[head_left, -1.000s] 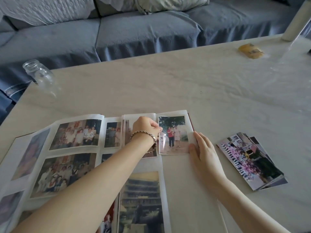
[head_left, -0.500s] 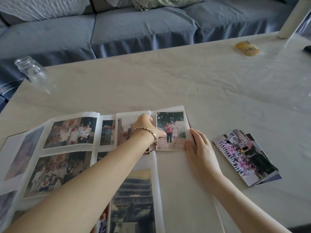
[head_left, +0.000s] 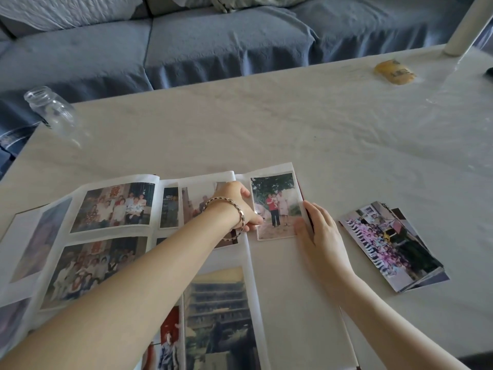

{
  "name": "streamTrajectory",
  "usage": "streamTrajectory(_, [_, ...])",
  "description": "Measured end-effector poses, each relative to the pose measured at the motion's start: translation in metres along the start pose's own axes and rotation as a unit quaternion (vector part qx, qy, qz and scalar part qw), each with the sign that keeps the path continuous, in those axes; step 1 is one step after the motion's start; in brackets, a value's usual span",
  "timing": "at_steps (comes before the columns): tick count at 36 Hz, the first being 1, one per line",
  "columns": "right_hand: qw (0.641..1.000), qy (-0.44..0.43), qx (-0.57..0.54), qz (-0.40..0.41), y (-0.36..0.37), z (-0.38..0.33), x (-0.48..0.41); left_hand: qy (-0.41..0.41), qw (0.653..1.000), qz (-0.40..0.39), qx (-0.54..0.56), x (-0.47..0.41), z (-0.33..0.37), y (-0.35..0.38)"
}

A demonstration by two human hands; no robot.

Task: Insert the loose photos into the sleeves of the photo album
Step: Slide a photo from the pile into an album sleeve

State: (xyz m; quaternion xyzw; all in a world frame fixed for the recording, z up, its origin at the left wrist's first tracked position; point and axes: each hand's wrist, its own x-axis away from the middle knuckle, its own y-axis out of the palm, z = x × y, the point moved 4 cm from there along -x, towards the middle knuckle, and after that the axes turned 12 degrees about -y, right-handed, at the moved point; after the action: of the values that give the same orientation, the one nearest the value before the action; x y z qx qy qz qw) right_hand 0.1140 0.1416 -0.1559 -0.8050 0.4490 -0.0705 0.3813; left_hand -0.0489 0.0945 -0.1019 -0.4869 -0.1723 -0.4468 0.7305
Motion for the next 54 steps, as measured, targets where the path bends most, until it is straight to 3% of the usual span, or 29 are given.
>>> streamTrajectory(7, [1.0, 0.0, 0.002, 0.004, 0.0, 0.0, 0.0, -0.003, 0.999, -0.001, 0.051, -0.002, -0.004, 0.005])
streamTrajectory(12, [1.0, 0.002, 0.002, 0.005, 0.0, -0.001, 0.0, 0.019, 0.993, 0.065, 0.097, -0.003, -0.008, 0.005])
streamTrajectory(18, [1.0, 0.0, 0.003, 0.0, 0.0, -0.001, 0.0, 0.058, 0.988, 0.135, 0.057, -0.002, -0.01, 0.007])
streamTrajectory(28, [1.0, 0.008, 0.0, -0.002, -0.001, -0.002, 0.0, 0.052, 0.989, 0.102, 0.091, -0.006, -0.011, 0.008])
streamTrajectory(33, [1.0, 0.022, -0.009, -0.008, -0.003, -0.005, 0.0, 0.097, 0.989, 0.097, 0.06, 0.0, -0.011, 0.007])
streamTrajectory(37, [0.999, 0.032, -0.034, -0.009, -0.006, -0.007, 0.002, 0.15, 0.978, 0.142, 0.031, 0.017, -0.019, -0.003])
streamTrajectory(39, [0.998, 0.035, -0.044, -0.018, -0.008, -0.009, 0.003, 0.182, 0.961, 0.208, -0.006, 0.029, -0.03, -0.016])
streamTrajectory(41, [0.999, 0.013, 0.013, -0.04, -0.009, -0.014, 0.003, 0.191, 0.945, 0.264, -0.02, 0.042, -0.045, -0.033])
streamTrajectory(43, [0.994, -0.033, 0.099, -0.046, -0.01, -0.023, 0.001, 0.151, 0.949, 0.275, -0.042, 0.046, -0.064, -0.045])
streamTrajectory(45, [0.989, -0.076, 0.122, -0.038, -0.009, -0.037, 0.002, 0.08, 0.97, 0.226, -0.031, 0.048, -0.083, -0.05])
streamTrajectory(49, [0.991, -0.094, 0.034, -0.086, -0.001, -0.074, 0.012, 0.005, 0.99, 0.125, 0.07, 0.055, -0.103, -0.047])
streamTrajectory(54, [0.978, -0.008, -0.083, -0.192, 0.02, -0.097, 0.027, -0.044, 0.971, 0.104, 0.209, 0.056, -0.107, -0.043])
